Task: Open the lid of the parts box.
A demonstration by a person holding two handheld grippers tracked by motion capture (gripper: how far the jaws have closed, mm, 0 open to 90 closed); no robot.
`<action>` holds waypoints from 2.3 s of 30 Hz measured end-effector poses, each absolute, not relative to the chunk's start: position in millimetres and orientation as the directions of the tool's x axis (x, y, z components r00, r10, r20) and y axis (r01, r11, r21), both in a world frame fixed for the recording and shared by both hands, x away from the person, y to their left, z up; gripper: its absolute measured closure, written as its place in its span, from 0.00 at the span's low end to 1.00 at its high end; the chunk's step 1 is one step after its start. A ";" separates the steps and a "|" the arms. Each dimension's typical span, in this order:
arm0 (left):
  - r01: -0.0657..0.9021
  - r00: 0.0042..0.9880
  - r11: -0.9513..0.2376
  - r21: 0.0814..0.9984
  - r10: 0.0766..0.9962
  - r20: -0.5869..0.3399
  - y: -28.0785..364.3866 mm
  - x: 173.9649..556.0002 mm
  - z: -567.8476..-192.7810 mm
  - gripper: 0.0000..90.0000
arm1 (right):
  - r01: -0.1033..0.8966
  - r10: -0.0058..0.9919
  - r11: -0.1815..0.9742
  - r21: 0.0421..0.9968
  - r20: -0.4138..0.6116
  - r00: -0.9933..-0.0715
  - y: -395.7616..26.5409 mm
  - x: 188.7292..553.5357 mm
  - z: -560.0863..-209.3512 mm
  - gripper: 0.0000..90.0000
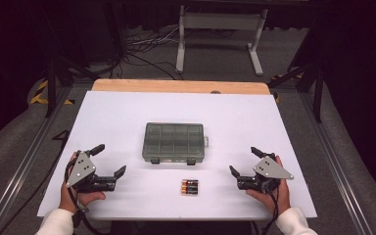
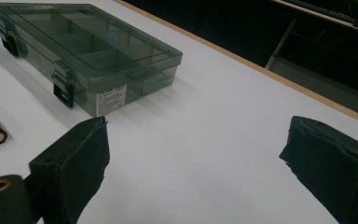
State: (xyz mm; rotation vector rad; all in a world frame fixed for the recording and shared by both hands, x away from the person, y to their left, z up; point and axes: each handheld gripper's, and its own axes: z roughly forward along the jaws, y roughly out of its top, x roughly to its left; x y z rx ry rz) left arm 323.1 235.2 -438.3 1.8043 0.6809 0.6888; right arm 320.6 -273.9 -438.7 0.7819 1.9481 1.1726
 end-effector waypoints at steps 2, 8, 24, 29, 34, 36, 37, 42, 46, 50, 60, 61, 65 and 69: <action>0.128 0.675 -0.297 0.946 0.725 0.136 235.7 322.9 -438.9 0.04 | 0.129 0.787 0.401 0.907 -0.269 -0.556 -273.4 321.1 -438.3 0.08; 0.144 0.689 -0.305 0.941 0.714 0.126 235.5 325.5 -440.8 0.05 | 0.146 0.785 0.420 0.896 -0.278 -0.553 -272.0 325.2 -441.3 0.08; 0.172 0.731 -0.385 0.907 0.667 0.144 220.6 339.5 -445.6 0.07 | 0.193 0.756 0.444 0.875 -0.251 -0.604 -261.5 339.1 -445.9 0.09; 0.193 0.756 -0.431 0.881 0.638 0.147 213.5 345.6 -448.6 0.14 | 0.200 0.736 0.453 0.869 -0.238 -0.633 -257.3 341.9 -445.6 0.15; 0.243 0.768 -0.472 0.847 0.628 0.129 202.7 357.3 -452.6 0.22 | 0.220 0.705 0.493 0.842 -0.239 -0.668 -245.4 350.4 -445.8 0.20; 0.258 0.777 -0.478 0.840 0.619 0.114 199.1 363.1 -453.1 0.25 | 0.226 0.695 0.507 0.832 -0.239 -0.679 -239.8 355.0 -445.9 0.21; 0.262 0.777 -0.481 0.837 0.619 0.112 197.2 365.6 -453.4 0.26 | 0.229 0.690 0.508 0.830 -0.233 -0.685 -237.6 357.3 -445.8 0.22; 0.265 0.789 -0.485 0.833 0.605 0.101 190.7 377.5 -451.3 0.32 | 0.263 0.647 0.521 0.812 -0.175 -0.742 -215.2 372.0 -444.9 0.26; 0.285 0.803 -0.518 0.806 0.588 0.095 184.6 386.9 -455.8 0.35 | 0.275 0.617 0.542 0.794 -0.154 -0.772 -196.9 378.4 -448.0 0.33; 0.297 0.816 -0.547 0.782 0.571 0.090 180.0 392.0 -459.0 0.37 | 0.278 0.608 0.533 0.799 -0.133 -0.783 -188.9 380.6 -447.9 0.40; 0.322 0.826 -0.593 0.738 0.558 0.088 167.2 402.6 -463.5 0.43 | 0.309 0.615 0.507 0.805 -0.087 -0.783 -185.9 383.0 -448.3 0.52; 0.324 0.826 -0.592 0.738 0.557 0.084 167.2 402.8 -463.6 0.43 | 0.308 0.619 0.510 0.803 -0.094 -0.780 -185.6 382.9 -448.3 0.53; 0.327 0.827 -0.591 0.737 0.556 0.079 167.4 402.7 -463.5 0.44 | 0.313 0.621 0.528 0.789 -0.108 -0.776 -183.6 382.3 -449.8 0.55; 0.328 0.832 -0.598 0.732 0.549 0.076 167.1 402.6 -463.7 0.47 | 0.316 0.625 0.527 0.789 -0.108 -0.773 -184.0 382.6 -450.1 0.57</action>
